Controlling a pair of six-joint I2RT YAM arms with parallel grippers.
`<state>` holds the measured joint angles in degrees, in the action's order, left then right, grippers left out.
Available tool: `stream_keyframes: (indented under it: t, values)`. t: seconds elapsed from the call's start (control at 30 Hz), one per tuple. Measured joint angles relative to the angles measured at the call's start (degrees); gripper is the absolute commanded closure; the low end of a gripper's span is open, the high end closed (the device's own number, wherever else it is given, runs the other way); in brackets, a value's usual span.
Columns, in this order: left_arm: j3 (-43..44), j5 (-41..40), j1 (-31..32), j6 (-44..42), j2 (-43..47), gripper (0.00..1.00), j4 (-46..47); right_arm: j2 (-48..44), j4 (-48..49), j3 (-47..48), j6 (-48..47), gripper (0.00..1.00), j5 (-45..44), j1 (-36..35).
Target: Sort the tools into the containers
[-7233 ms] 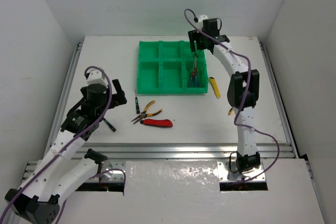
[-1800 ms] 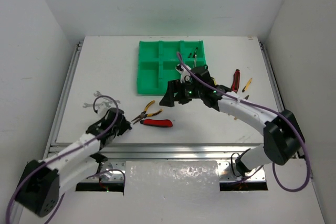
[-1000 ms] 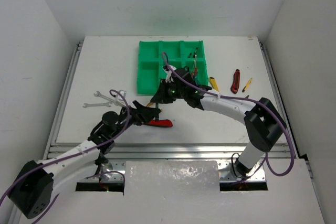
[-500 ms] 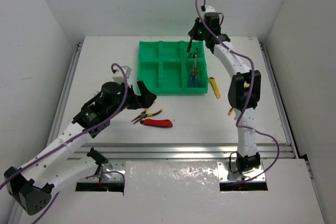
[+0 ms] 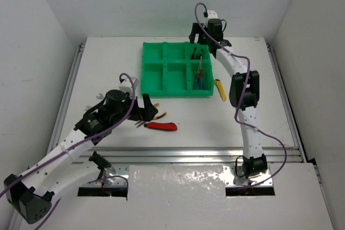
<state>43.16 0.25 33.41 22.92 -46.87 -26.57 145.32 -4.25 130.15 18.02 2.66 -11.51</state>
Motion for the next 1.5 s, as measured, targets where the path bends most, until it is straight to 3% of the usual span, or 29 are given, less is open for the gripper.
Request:
stream_keyframes:
  t: [0.03, 0.2, 0.37, 0.47, 0.57, 0.63, 0.73, 1.03, 1.2, 1.4, 1.5]
  values:
    - [0.0, -0.2, 0.0, 0.0, 0.2, 0.0, -0.1, -0.2, -0.1, 0.0, 0.0, 0.01, -0.3, -0.2]
    - [0.1, -6.0, 0.0, 0.7, 2.1, 0.0, -1.8, -5.0, -5.1, -3.4, -1.6, 0.01, -5.6, -0.5]
    - [1.9, -17.2, 0.0, 2.8, 4.7, 0.0, -6.5, -28.7, -17.8, -25.9, -1.9, 0.01, -10.2, 0.3]
    - [2.0, -19.6, 0.0, 3.1, 6.2, 0.0, -6.8, -42.2, -19.8, -38.5, -1.8, 0.02, -10.0, 1.6]
    - [2.0, -20.0, 0.0, 3.1, 6.8, 0.0, -6.7, -50.0, -21.7, -49.2, -2.2, 0.15, -9.5, 3.2]
    - [2.0, -19.6, 0.0, 3.1, 6.8, 0.0, -6.7, -49.2, -22.5, -52.2, -3.4, 0.3, -9.3, 4.1]
    - [1.9, -18.6, 0.0, 3.1, 6.9, 0.0, -6.6, -43.0, -23.1, -52.3, -5.7, 0.41, -9.1, 4.7]
    - [1.8, -16.5, 0.0, 3.0, 9.0, 0.0, -5.7, -26.5, -26.4, -46.7, -10.6, 0.45, -6.7, 4.6]
    - [1.8, -15.8, 0.0, 2.8, 8.7, 0.0, -5.4, -22.2, -26.9, -42.8, -11.6, 0.69, -5.8, 4.7]
    - [1.7, -15.4, 0.0, 2.8, 8.3, 0.0, -5.4, -21.5, -27.8, -41.9, -11.6, 0.72, -5.0, 5.0]
    - [1.7, -15.2, 0.0, 2.8, 8.2, 0.0, -5.4, -21.5, -28.3, -41.9, -11.6, 0.89, -5.0, 5.1]
